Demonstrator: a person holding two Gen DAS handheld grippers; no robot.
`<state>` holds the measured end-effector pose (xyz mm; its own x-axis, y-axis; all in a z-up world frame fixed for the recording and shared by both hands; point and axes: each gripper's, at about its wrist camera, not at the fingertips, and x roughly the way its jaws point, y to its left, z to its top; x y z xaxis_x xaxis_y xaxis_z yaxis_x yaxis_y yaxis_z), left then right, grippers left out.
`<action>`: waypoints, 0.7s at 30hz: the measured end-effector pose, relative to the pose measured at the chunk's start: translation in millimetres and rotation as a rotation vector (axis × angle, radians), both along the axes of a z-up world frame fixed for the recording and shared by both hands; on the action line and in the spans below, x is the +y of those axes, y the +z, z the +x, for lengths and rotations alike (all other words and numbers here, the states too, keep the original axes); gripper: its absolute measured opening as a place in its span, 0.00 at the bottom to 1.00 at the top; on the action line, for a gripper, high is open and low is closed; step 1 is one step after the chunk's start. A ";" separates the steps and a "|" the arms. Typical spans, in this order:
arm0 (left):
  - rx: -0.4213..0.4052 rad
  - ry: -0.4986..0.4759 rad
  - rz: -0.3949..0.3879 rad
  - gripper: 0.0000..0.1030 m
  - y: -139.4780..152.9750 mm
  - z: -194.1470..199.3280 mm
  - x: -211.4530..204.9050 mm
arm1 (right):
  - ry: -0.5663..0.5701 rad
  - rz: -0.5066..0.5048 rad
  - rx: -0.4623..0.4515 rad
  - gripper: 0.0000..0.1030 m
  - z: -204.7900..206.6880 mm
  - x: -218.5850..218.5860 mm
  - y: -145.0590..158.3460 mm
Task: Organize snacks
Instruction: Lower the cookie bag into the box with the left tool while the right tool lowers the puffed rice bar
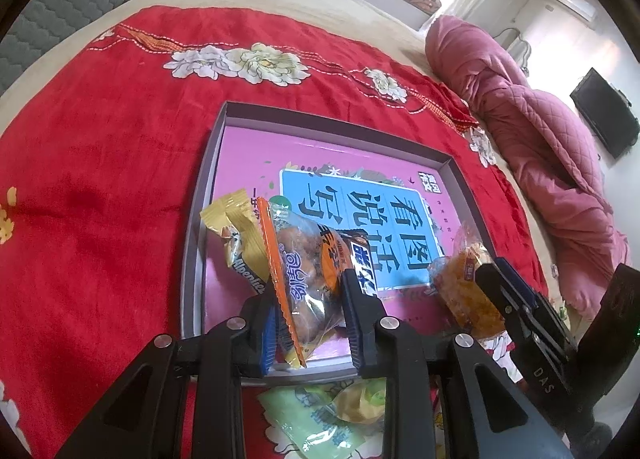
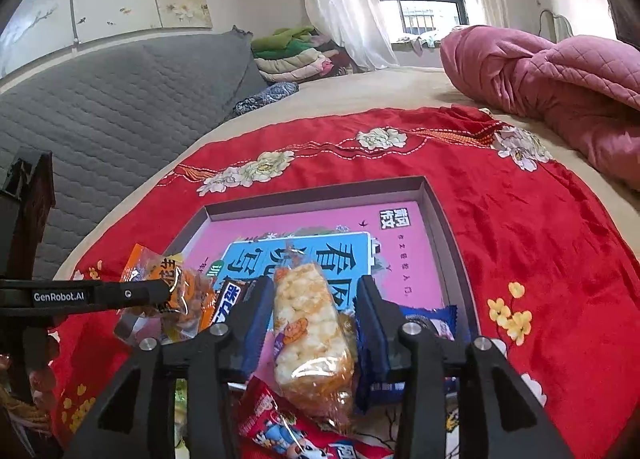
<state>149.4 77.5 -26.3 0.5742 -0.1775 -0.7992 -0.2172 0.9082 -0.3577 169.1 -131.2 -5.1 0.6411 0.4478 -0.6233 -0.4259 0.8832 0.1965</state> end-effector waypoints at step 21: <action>0.005 0.002 -0.009 0.29 -0.2 -9.1 5.5 | -0.007 -0.102 0.002 0.48 -30.2 -18.7 4.8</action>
